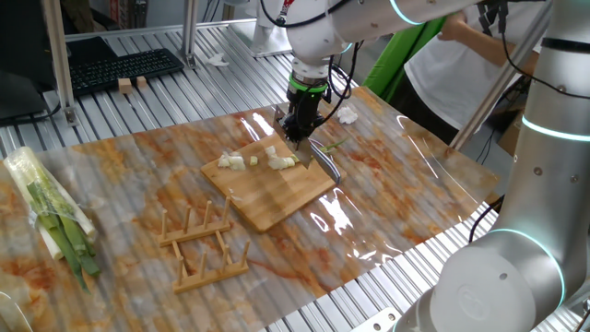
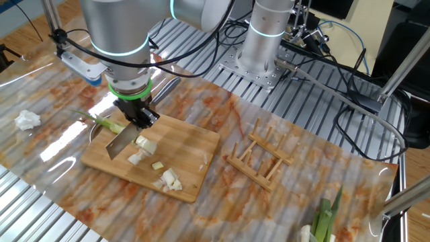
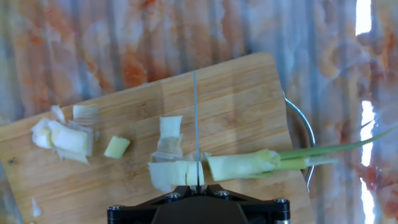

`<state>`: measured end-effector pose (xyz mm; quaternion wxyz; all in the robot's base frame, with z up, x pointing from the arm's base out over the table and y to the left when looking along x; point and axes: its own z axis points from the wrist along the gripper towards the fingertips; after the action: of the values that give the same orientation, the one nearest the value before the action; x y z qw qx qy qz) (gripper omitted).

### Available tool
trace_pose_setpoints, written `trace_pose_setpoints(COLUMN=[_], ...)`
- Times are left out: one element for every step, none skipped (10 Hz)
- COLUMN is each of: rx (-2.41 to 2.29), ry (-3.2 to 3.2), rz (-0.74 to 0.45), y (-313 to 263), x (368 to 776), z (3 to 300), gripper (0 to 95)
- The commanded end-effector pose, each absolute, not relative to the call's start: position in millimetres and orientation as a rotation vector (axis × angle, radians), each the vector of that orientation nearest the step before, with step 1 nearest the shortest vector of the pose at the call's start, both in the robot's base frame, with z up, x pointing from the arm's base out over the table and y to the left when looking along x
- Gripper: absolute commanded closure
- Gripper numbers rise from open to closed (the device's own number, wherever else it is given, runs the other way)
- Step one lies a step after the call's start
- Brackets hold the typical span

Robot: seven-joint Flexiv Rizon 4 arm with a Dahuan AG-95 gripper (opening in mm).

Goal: Chop the scallions

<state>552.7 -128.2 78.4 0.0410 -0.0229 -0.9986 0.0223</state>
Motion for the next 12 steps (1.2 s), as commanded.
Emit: trace_pose_setpoints(rx=[-0.015, 0.04, 0.057, 0.083, 0.105, 0.108, 0.09, 0.085, 0.079, 0.089, 0.094, 0.086], ry=[-3.066, -3.069, -3.069, -3.067, -3.07, -3.07, -3.07, -3.07, -3.071, -3.072, -3.072, -3.073], rz=[0.083, 0.089, 0.087, 0.08, 0.073, 0.06, 0.052, 0.042, 0.009, 0.01, 0.008, 0.009], y=[-136.2, -154.3, -160.6, -170.8, -180.0, -183.9, -183.0, -182.6, -182.1, -181.9, -180.8, -179.3], x=[551.2, 550.7, 550.9, 552.2, 553.6, 553.5, 553.1, 552.9, 552.7, 552.6, 552.3, 551.6], z=[78.8, 79.0, 79.6, 80.4, 78.5, 77.3, 76.5, 76.2, 75.9, 75.9, 75.9, 75.6], gripper=[95.0, 95.0, 95.0, 95.0, 95.0, 95.0, 95.0, 95.0, 95.0, 95.0, 95.0, 95.0])
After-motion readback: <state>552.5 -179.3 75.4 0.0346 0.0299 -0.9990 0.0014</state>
